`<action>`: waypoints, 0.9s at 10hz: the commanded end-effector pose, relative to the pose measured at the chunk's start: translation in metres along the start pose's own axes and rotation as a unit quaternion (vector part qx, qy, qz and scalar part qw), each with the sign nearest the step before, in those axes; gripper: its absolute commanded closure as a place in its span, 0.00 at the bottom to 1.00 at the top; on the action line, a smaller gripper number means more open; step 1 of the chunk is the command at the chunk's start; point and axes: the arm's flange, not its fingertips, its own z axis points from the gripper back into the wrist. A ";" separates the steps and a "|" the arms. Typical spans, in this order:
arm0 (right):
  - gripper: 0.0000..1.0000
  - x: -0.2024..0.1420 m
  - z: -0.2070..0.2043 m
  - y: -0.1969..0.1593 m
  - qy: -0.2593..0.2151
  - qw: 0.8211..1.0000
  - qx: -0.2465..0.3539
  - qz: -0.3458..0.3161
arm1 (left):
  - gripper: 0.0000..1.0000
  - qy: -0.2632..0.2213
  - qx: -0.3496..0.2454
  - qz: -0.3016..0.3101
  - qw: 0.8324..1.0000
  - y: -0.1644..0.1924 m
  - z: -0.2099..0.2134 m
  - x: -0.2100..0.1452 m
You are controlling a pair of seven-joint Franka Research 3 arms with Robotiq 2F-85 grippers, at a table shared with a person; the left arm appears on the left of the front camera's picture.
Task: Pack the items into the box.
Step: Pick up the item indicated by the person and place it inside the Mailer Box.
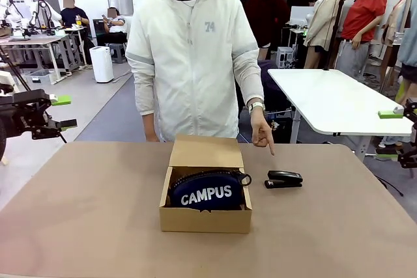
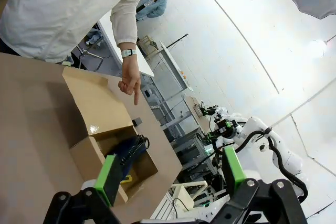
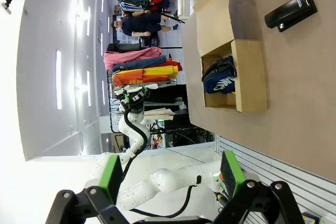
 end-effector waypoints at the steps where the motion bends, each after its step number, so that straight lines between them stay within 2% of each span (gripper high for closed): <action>1: 0.00 0.000 0.000 0.000 0.000 1.000 0.000 0.000 | 0.00 0.005 -0.006 -0.006 1.000 -0.001 0.004 -0.001; 2: 0.00 0.020 -0.023 0.009 0.051 0.994 -0.095 -0.016 | 0.00 0.005 -0.006 -0.006 1.000 -0.001 0.004 -0.001; 3: 0.00 0.046 -0.063 0.025 0.104 0.971 -0.215 -0.020 | 0.00 0.005 -0.006 -0.006 1.000 -0.001 0.004 -0.001; 4: 0.00 0.069 -0.111 0.036 0.146 0.932 -0.332 -0.018 | 0.00 0.005 -0.006 -0.006 1.000 -0.001 0.004 -0.001; 5: 0.00 0.087 -0.161 0.038 0.152 0.869 -0.470 -0.021 | 0.00 0.005 -0.006 -0.006 1.000 -0.001 0.004 -0.001; 6: 0.00 0.100 -0.204 0.035 0.115 0.805 -0.581 -0.023 | 0.00 0.005 -0.006 -0.006 1.000 -0.001 0.004 -0.001; 7: 0.00 0.109 -0.248 0.025 0.097 0.749 -0.655 0.001 | 0.00 0.005 -0.006 -0.006 1.000 -0.001 0.004 -0.001; 8: 0.00 0.113 -0.277 0.013 0.077 0.712 -0.698 0.029 | 0.00 0.005 -0.006 -0.006 1.000 -0.001 0.004 -0.001; 9: 0.00 0.114 -0.294 0.003 0.076 0.690 -0.718 0.052 | 0.00 0.005 -0.006 -0.006 1.000 -0.001 0.004 -0.001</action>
